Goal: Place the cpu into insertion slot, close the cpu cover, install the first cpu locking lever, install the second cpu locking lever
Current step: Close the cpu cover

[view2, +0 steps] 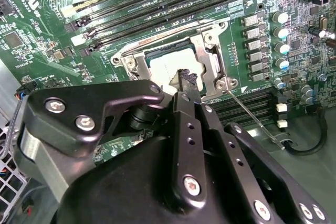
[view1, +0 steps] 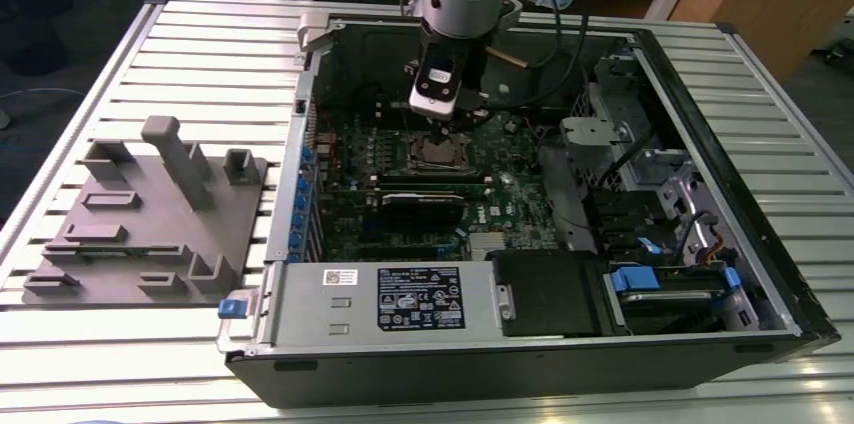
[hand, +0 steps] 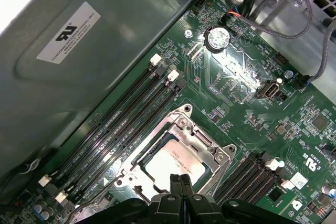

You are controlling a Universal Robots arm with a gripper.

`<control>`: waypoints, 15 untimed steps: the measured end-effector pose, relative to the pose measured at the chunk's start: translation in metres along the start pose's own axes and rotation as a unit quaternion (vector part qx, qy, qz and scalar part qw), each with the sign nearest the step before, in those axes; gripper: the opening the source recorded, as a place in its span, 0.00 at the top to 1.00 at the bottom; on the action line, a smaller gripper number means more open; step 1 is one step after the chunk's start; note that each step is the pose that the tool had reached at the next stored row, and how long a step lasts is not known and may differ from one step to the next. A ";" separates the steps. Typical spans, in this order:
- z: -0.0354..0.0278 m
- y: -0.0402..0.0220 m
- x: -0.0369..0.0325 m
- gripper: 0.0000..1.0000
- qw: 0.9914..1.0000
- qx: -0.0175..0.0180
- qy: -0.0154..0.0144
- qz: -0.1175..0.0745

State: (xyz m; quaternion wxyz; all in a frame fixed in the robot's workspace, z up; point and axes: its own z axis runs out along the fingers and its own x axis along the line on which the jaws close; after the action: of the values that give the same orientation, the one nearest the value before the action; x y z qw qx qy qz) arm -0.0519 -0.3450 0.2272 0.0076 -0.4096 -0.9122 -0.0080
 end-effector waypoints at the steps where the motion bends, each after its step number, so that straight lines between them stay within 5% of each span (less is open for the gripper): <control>1: 0.0000 0.0000 0.0000 0.89 1.000 0.000 0.000 -0.001; 15: 0.0000 0.0000 0.0000 0.89 0.999 0.000 0.001 -0.042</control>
State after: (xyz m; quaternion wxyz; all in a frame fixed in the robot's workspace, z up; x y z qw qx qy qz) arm -0.0519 -0.3450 0.2272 0.0084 -0.3707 -0.9287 -0.0087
